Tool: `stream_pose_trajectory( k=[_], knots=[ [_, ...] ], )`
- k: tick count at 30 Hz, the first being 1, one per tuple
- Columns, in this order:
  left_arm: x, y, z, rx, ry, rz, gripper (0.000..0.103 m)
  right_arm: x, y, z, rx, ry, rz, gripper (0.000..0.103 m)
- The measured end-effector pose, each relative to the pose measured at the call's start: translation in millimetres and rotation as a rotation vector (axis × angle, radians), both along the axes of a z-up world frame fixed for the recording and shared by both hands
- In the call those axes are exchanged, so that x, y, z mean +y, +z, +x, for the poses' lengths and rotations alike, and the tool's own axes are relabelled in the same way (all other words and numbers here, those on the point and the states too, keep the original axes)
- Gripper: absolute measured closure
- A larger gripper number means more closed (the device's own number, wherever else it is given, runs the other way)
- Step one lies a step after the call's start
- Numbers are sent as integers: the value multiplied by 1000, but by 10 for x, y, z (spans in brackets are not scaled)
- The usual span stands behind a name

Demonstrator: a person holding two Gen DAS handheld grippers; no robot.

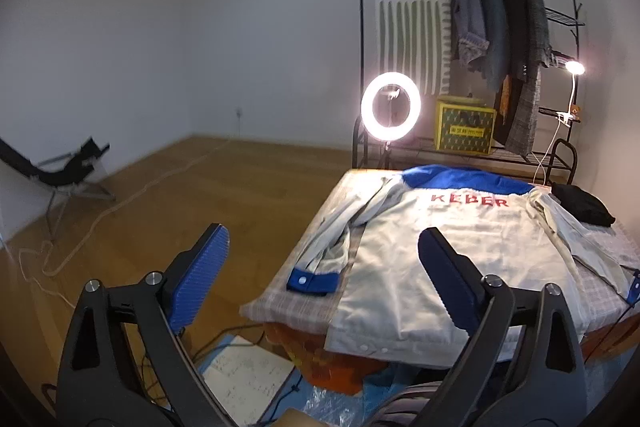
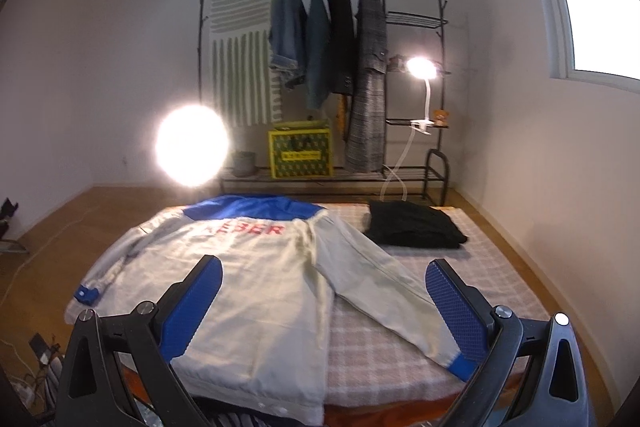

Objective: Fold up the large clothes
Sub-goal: 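Reach down and grasp the blue sleeve cuff with the left tool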

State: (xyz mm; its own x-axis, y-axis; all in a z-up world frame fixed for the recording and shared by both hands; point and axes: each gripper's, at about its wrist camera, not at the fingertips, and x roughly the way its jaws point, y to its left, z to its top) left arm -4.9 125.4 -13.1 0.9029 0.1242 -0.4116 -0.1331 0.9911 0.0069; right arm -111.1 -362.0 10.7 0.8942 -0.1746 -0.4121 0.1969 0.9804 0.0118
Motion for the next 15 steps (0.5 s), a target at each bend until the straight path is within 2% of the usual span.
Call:
stream_pose_trajectory(
  k=[6, 11, 15],
  knots=[
    [540, -377, 315, 101, -5, -127, 39, 232, -19, 253, -11, 115, 38, 0],
    [933, -948, 781, 228, -55, -289, 42, 517, -103, 556, 41, 180, 45, 0],
    [1067, -1460, 1204, 311, -95, -387, 44, 702, -218, 821, 94, 232, 112, 0]
  ],
)
